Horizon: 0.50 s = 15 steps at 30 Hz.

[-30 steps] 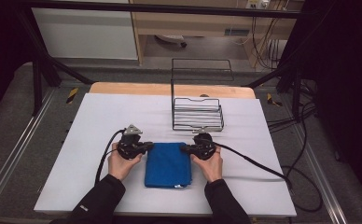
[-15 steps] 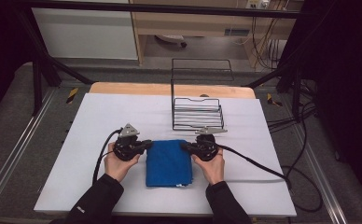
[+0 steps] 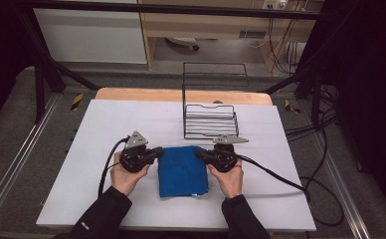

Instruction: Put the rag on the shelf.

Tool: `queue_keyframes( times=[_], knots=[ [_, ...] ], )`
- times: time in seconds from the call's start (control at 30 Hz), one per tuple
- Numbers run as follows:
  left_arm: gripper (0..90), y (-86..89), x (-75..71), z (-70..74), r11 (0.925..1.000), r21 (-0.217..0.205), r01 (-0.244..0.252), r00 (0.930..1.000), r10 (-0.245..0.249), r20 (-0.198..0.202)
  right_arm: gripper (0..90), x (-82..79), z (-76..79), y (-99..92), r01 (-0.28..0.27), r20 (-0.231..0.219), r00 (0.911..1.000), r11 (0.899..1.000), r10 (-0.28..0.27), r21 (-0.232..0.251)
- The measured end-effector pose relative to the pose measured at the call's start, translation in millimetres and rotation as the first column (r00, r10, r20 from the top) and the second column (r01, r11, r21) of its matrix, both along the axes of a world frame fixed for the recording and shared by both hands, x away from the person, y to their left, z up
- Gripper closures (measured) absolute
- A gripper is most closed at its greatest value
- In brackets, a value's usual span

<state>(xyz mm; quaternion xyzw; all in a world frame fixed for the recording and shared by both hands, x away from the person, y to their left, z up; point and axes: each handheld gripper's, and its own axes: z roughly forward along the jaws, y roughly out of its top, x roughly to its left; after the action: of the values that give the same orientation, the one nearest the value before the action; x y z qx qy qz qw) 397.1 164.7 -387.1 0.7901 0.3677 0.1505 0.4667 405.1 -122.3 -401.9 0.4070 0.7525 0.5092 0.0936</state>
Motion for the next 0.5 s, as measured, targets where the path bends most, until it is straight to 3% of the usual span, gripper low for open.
queue_keyframes(
  times=[0.5],
  knots=[
    [86.1, -3.7, -9.1, 20.7, 0.9991, -0.043, 0.005, 0.9977, -0.002, 0.068, 84.2, -9.3, 22.4, -9.2, 0.011, 0.091, 0.9957, 0.999, -0.014, 0.03]
  ],
)
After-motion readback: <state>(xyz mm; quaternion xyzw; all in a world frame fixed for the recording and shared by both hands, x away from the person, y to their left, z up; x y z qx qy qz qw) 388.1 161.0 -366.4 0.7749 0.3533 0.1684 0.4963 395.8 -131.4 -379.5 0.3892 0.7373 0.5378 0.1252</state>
